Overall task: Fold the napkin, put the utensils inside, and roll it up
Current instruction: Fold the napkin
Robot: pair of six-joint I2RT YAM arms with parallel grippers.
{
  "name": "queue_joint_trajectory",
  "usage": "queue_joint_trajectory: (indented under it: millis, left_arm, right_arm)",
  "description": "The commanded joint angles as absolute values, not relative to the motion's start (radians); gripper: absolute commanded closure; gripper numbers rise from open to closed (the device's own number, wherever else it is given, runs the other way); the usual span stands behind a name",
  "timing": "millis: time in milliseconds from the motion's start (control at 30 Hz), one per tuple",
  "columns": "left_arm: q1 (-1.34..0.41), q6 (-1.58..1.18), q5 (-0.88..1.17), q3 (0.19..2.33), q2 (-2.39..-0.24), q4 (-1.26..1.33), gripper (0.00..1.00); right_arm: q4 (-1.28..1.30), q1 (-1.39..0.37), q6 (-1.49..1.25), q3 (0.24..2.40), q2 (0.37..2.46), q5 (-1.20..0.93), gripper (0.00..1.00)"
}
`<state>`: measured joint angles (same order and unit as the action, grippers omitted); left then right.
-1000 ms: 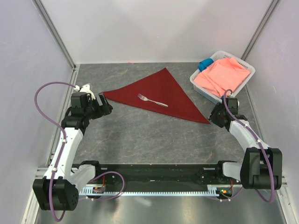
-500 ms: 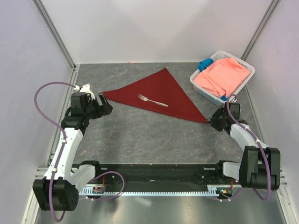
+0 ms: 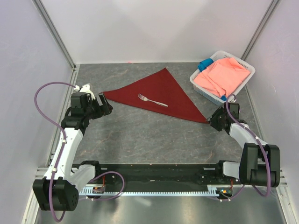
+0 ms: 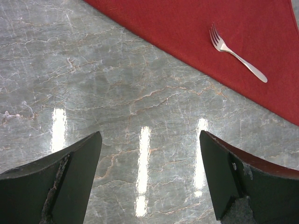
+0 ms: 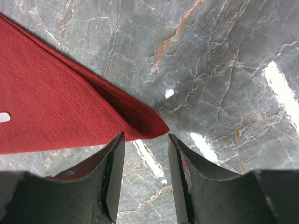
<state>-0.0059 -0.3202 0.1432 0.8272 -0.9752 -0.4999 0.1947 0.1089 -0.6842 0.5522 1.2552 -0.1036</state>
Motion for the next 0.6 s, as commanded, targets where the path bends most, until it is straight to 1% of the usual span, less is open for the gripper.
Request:
queue_joint_trajectory:
  millis: [0, 567]
  left_arm:
    - [-0.005, -0.295, 0.169, 0.825, -0.966, -0.482, 0.07]
    - [-0.006, -0.296, 0.170, 0.825, -0.966, -0.482, 0.07]
  right_arm:
    - [0.147, 0.114, -0.678, 0.551, 1.282, -0.089, 0.51]
    - [0.135, 0.114, -0.637, 0.551, 1.373, -0.032, 0.58]
